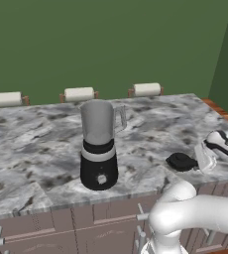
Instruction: Open the blender lid, put the tangerine in the blender, close the lid, and start the blender.
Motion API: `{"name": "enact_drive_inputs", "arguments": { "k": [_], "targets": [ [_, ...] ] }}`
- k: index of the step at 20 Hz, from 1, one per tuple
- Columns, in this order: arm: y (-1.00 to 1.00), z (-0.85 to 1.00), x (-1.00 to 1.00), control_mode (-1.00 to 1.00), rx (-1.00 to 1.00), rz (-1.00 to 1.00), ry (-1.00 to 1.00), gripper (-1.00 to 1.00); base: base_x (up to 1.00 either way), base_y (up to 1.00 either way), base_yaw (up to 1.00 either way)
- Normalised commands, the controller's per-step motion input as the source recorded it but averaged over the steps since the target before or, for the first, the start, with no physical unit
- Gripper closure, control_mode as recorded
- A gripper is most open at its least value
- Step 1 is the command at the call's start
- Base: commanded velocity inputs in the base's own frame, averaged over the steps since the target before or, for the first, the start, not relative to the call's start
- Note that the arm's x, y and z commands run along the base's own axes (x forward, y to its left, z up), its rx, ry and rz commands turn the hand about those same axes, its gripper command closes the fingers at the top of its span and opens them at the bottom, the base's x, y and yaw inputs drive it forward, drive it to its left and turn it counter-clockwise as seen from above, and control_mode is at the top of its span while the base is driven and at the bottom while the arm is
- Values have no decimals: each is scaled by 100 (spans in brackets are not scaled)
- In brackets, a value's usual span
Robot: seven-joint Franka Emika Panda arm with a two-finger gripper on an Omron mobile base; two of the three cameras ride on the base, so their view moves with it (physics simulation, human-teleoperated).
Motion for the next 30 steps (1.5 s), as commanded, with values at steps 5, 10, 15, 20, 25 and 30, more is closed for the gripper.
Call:
{"name": "enact_drive_inputs", "arguments": {
  "k": [5, 10, 15, 20, 25, 30],
  "targets": [
    [62, -55, -19, -100, -11, 0, 0, 100, 0, 0, 0],
    [51, -25, 0, -100, -5, 0, 1, 100, 0, 0, 0],
    [11, -5, -4, -100, -2, 2, 2, 100, 0, 0, 0],
    [5, 49, -14, -100, 0, 0, -3, 100, 0, 0, 0],
    [10, 80, -1, -100, 0, 2, -7, 100, 0, 0, 0],
    [24, 88, 0, -100, 0, 2, -6, 100, 0, 0, 0]
  ]
}}
